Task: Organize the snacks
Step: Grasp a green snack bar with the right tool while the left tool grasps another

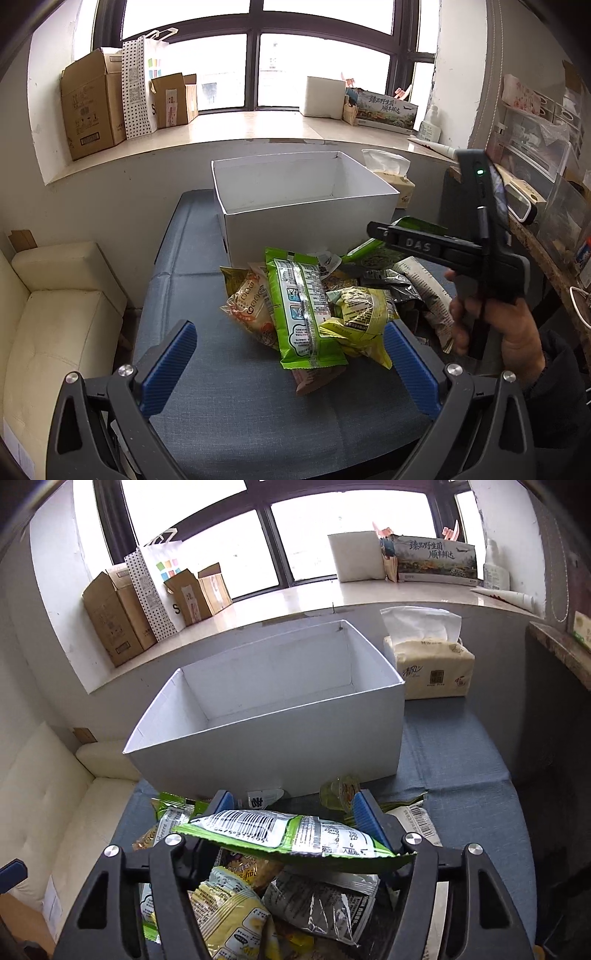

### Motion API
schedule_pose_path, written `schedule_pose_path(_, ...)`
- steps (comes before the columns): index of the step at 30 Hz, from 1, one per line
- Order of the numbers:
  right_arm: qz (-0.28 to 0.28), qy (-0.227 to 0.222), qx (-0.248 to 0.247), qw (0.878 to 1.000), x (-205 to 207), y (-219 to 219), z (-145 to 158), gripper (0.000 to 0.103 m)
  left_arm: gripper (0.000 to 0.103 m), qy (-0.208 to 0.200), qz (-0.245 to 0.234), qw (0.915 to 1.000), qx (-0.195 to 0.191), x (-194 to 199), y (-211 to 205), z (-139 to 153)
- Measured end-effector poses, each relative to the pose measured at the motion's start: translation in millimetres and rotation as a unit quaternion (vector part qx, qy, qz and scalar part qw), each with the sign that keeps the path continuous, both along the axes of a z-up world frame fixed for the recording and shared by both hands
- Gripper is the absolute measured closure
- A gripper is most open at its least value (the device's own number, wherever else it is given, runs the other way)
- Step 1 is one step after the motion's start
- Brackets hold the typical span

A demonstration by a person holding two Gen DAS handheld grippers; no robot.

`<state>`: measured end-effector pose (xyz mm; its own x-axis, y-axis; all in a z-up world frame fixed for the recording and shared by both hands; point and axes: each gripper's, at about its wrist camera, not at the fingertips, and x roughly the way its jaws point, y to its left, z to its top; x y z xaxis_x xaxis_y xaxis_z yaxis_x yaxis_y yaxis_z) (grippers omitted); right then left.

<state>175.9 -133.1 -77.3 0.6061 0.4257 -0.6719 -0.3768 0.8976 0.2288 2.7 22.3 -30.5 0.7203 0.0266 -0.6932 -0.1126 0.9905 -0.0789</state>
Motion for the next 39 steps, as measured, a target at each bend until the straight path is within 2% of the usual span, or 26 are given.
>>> schedule_pose_path(4,0.0,-0.022,0.015,1.0,-12,-16,20,0.031,0.0,0.018,0.017,0.9997,-0.001,14,7,-16)
schedule_pose_path(8,0.004,-0.044,0.026,0.999,-30,-32,40,0.031,0.0,0.044,0.031,0.9982,-0.027,39,15,-32)
schedule_pose_path(11,0.004,-0.063,0.026,0.998,-45,-44,53,0.031,0.0,0.059,0.043,0.9973,-0.007,62,11,-40)
schedule_pose_path(15,0.0,-0.065,0.042,0.997,-61,-62,64,0.031,0.0,0.092,0.046,0.9946,0.011,98,1,-59)
schedule_pose_path(18,0.003,-0.066,0.058,0.996,-70,-73,68,0.031,0.0,0.108,0.062,0.9914,0.038,121,-2,-77)
schedule_pose_path(20,0.002,-0.066,0.062,0.996,-73,-76,68,0.031,0.0,0.133,0.07,0.988,0.038,133,2,-94)
schedule_pose_path(21,0.005,-0.064,0.063,0.996,-74,-77,68,0.031,0.001,0.134,0.073,0.988,0.022,135,6,-98)
schedule_pose_path(22,0.007,-0.062,0.064,0.996,-74,-78,67,0.031,0.004,0.134,0.074,0.9882,0.002,135,10,-99)
schedule_pose_path(23,0.007,-0.062,0.065,0.996,-75,-78,67,0.031,0.02,0.133,0.067,0.9887,-0.018,134,13,-98)
schedule_pose_path(24,0.008,-0.062,0.065,0.996,-75,-79,66,0.031,0.046,0.13,0.052,0.9894,-0.038,132,13,-95)
schedule_pose_path(27,0.007,-0.057,0.073,0.996,-75,-81,64,0.031,0.069,0.113,0.05,0.9923,-0.013,123,6,-79)
schedule_pose_path(32,0.011,-0.056,0.075,0.996,-79,-78,64,0.031,0.088,0.065,0.029,0.9974,-0.008,100,6,-43)
schedule_pose_path(39,0.019,-0.051,0.077,0.996,-79,-71,61,0.031,0.088,0.029,0.011,0.9994,-0.016,84,20,-11)
